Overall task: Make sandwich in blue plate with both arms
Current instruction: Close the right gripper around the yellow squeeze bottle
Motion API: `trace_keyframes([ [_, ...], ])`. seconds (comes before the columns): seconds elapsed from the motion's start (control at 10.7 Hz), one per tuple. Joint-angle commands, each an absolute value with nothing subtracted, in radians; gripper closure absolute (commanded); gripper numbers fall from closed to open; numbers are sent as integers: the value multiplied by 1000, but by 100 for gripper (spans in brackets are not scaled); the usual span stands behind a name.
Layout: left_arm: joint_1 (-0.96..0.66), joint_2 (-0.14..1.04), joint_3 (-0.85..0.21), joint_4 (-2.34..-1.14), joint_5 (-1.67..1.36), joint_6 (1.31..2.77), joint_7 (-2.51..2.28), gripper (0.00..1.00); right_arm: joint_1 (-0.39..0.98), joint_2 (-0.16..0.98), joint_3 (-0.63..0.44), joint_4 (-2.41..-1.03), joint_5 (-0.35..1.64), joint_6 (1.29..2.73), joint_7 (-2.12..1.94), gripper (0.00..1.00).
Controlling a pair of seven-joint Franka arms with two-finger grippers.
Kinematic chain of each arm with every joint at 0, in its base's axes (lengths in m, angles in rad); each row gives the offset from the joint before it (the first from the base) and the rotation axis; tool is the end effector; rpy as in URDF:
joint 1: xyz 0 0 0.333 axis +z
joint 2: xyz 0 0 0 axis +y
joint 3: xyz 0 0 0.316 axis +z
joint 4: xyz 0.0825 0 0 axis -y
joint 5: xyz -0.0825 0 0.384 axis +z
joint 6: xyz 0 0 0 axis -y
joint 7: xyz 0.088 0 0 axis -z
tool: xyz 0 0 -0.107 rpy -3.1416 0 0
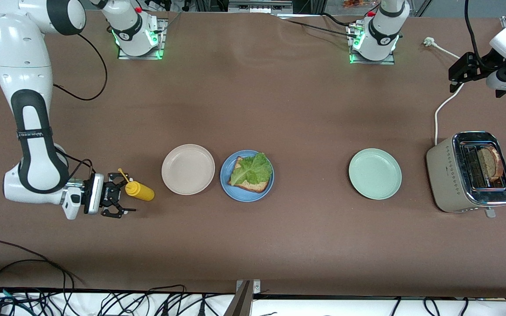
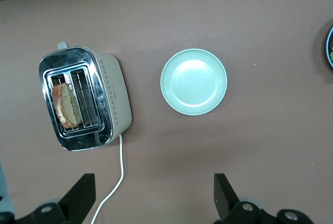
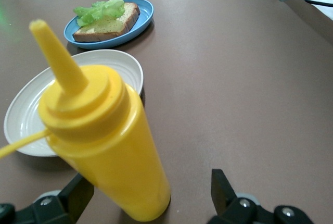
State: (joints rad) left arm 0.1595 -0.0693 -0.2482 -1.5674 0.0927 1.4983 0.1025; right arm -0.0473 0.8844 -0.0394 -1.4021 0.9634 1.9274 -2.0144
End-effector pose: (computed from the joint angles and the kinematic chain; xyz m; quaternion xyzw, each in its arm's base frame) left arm 0.5245 -0.0414 0.6566 -0.9943 0.0917 0.0013 0.0547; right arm 0.7070 0.0011 0.1698 -0.6928 -0.5899 -0.2549 0.3273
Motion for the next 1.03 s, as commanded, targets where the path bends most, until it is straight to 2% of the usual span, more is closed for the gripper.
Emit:
trace_keyframes([
  [0.0, 153, -64, -258, -1545, 71, 1476, 106, 0, -41, 882, -22, -1460, 1023, 2005, -2109, 0],
  [0.37, 158, -71, -256, -1539, 67, 1408, 107, 0, -37, 884, -12, -1500, 1060, 2043, -2164, 1],
  [0.47, 160, -71, -258, -1536, 66, 1399, 107, 0, -34, 884, -12, -1500, 1060, 2046, -2157, 15],
  [0.65, 160, -71, -261, -1532, 67, 1369, 106, 0, -32, 882, -14, -1488, 1046, 2046, -2146, 68],
  [0.75, 160, -72, -259, -1531, 67, 1361, 106, 0, -29, 882, -15, -1480, 1037, 2046, -2145, 100],
  [0.93, 161, -81, -258, -1529, 66, 1327, 106, 0, -20, 881, -18, -1476, 1028, 2080, -2123, 100],
])
